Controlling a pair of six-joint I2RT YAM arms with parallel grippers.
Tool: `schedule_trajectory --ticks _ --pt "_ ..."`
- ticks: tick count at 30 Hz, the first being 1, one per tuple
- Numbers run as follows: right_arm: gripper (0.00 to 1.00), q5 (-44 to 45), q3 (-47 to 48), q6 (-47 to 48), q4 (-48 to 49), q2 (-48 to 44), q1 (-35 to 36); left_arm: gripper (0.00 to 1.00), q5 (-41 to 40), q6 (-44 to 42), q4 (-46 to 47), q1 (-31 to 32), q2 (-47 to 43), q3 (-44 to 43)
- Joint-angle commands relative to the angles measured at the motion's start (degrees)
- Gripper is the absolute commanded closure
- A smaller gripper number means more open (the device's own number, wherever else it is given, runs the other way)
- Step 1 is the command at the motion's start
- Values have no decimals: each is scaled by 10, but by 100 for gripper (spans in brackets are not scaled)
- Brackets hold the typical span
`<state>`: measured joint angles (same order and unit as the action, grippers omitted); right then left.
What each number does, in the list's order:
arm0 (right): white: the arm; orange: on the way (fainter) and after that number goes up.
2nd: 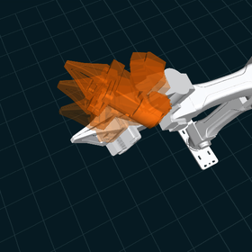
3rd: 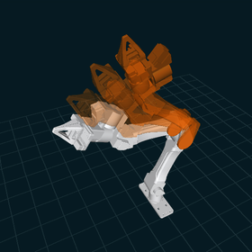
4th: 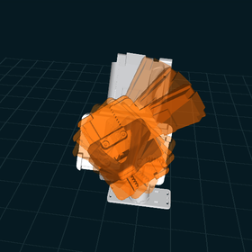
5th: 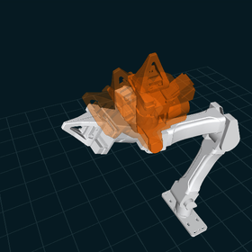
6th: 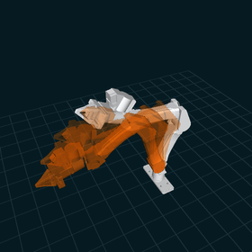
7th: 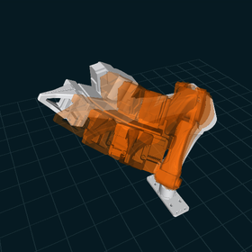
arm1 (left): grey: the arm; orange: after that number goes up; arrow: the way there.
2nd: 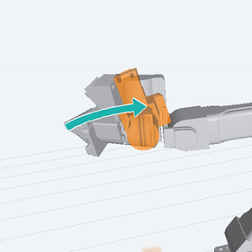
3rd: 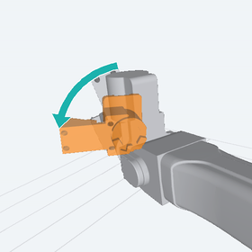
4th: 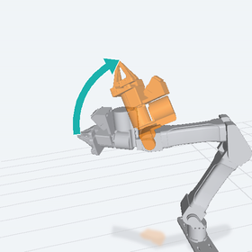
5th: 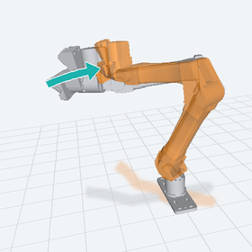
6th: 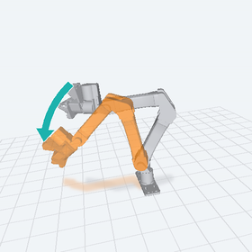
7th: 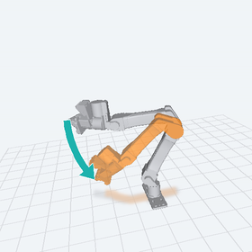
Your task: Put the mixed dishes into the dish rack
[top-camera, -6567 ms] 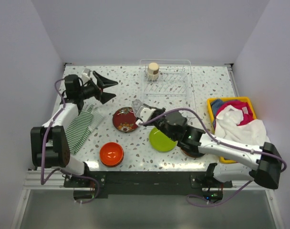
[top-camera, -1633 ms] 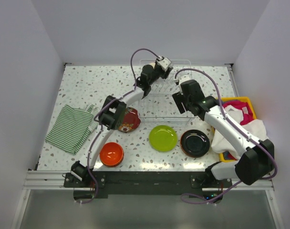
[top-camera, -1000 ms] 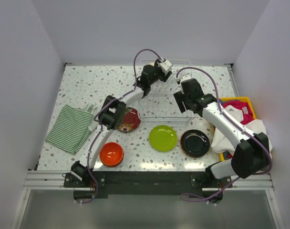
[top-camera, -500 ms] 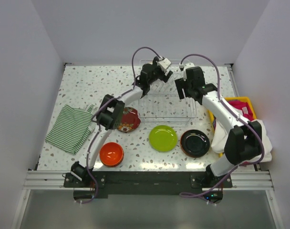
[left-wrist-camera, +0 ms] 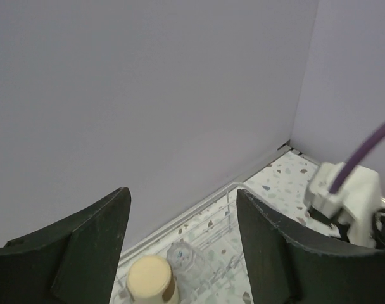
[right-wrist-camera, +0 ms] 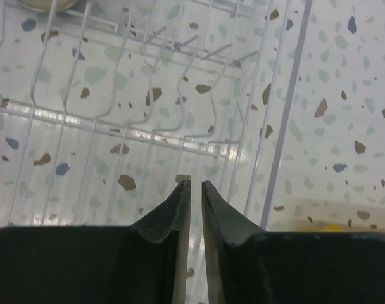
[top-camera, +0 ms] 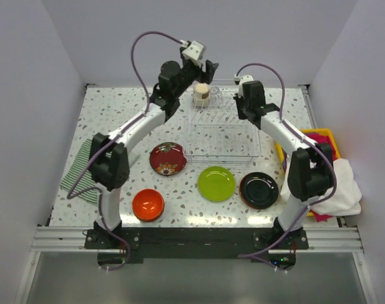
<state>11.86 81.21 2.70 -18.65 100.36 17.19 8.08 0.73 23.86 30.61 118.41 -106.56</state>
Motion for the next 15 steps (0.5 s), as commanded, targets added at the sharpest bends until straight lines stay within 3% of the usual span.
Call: schedule_trajectory --ticks 1,4,6,7,8,12,14,15 --pt "97 -25 84 -49 104 61 -1 31 -72 0 -71 -28 -131 122" --pt "100 -25 141 -71 124 126 0 54 -61 4 -131 -54 -186 195" --pt "100 -28 183 -82 123 166 -1 77 -42 9 -166 -70 -214 238" --pt "100 -33 195 -82 113 174 0 95 -36 9 -186 -74 -223 263" --pt "100 -46 204 -82 109 179 0 100 -33 9 -195 -77 -231 275" --pt "100 -97 175 -64 126 151 0 100 -13 -50 -221 -81 -285 349" --pt "100 -131 157 -64 118 110 0 84 31 -89 -267 -90 -302 377" --pt "93 -199 139 -53 108 93 0 75 38 -98 -288 -92 -305 378"
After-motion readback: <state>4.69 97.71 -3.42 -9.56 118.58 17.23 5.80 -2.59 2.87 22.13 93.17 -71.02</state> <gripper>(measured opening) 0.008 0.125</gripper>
